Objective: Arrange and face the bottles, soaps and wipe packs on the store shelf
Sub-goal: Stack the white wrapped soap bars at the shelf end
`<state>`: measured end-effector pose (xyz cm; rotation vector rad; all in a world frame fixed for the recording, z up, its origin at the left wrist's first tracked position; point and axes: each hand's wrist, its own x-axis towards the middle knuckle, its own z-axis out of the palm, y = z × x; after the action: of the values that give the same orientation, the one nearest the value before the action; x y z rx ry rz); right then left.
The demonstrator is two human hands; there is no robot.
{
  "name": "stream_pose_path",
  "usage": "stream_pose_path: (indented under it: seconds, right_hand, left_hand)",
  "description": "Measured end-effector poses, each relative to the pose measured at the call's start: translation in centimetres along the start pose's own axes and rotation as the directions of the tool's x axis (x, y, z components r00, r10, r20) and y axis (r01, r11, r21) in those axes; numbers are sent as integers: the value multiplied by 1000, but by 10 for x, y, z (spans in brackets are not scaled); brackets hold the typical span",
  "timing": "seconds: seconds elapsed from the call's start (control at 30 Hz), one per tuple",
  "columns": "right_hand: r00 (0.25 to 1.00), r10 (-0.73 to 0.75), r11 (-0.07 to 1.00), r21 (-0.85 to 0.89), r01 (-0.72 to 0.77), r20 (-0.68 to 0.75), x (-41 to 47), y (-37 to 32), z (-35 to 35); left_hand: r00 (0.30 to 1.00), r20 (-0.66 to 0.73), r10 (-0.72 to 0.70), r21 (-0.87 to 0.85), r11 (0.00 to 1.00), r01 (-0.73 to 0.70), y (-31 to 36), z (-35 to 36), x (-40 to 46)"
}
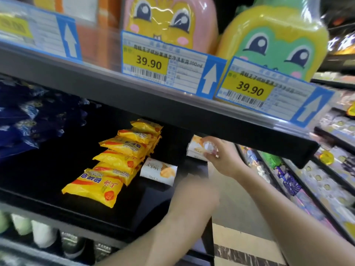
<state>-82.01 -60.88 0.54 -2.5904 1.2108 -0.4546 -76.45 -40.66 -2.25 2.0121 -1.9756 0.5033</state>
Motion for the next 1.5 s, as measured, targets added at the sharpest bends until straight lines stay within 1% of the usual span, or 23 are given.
stream_pose_path:
  seconds: [0.03, 0.1, 0.13, 0.2, 0.3, 0.37, 0.4, 0.53, 0.67, 0.8, 0.9, 0.93, 1.0, 1.03, 1.1, 1.13, 1.2, 1.23, 1.3, 1.4, 1.5]
  right_hand:
    - [1000, 1, 1000, 2, -1, 7, 4, 0, -1]
    - [1000, -26, 999, -35, 26, -1, 10, -1, -2]
    - [999, -36, 997, -61, 36, -7, 11, -1, -1]
    - [999, -45, 996, -73, 43, -14, 11, -2, -2]
    - [999, -52, 998, -46, 52, -4, 14, -1, 0]
    - [999, -34, 998, -57, 35, 10, 18, 1, 2]
    - [999, -28, 997, -77, 29, 19, 19, 0, 2]
    - [997, -12, 991, -130, 22, 79, 24, -7, 3]
    - [1000, 11, 986, -168, -6, 28, 26, -14, 9]
    - [1000, 20, 969, -245, -23, -14, 21, -21, 8]
    - [998, 46, 961, -271, -55, -38, 12, -29, 2]
    - [998, 43, 967, -249, -55, -51, 9, -31, 1]
    - [994, -19, 986, -166, 1, -105, -1, -37, 3]
    - [988, -72, 992, -110, 57, -139, -7, -42, 5]
    - [966, -197, 978, 39, 206, -168, -25, -59, 9]
    - [953, -259, 956, 98, 276, -155, -35, -68, 9]
    - [927, -369, 914, 158, 374, -61, -56, -86, 12]
    - [910, -414, 898, 152, 412, -22, -64, -92, 15]
    - [890, -456, 889, 72, 453, 31, -74, -97, 25]
    - [907, -408, 910, -34, 413, 102, -78, -101, 37]
    - [919, -383, 915, -99, 391, 91, -80, -105, 44]
  left_hand:
    - [997, 50, -51, 27, 998, 50, -3, 1, 11]
    - [984, 130, -120, 103, 989, 106, -11, 2, 32]
    - [979, 145, -146, 132, 983, 128, -14, 1, 40]
    - [975, 110, -193, 153, 973, 176, -20, 1, 52]
    - [973, 80, -217, 128, 970, 206, -28, 6, 61]
    - [972, 47, -229, 109, 969, 222, -34, 9, 66]
    - [967, 56, -247, 94, 966, 241, -36, 11, 69]
    - [969, 56, -240, 76, 969, 236, -37, 16, 74]
    - [974, -12, -227, 45, 973, 227, -42, 24, 66]
    - [984, -76, -159, 11, 987, 160, -41, 21, 60]
    - [981, -37, -191, -21, 982, 190, -41, 13, 46]
    - [979, -38, -199, -94, 976, 195, -42, 9, 37]
    - [979, -51, -196, -207, 961, 181, -44, -2, 12]
    - [983, -66, -174, -202, 967, 157, -43, -7, -4]
    - [991, -43, -127, -173, 978, 117, -45, -17, -38]
    - [991, -26, -130, -174, 977, 124, -48, -24, -52]
    - [989, 17, -148, -151, 977, 149, -56, -22, -73]
    - [990, 25, -135, -148, 979, 138, -61, -18, -81]
    - [993, 32, -117, -157, 980, 121, -67, -12, -94]
    - [992, 23, -121, -168, 978, 123, -72, -5, -109]
    - [992, 41, -122, -218, 967, 128, -75, 1, -115]
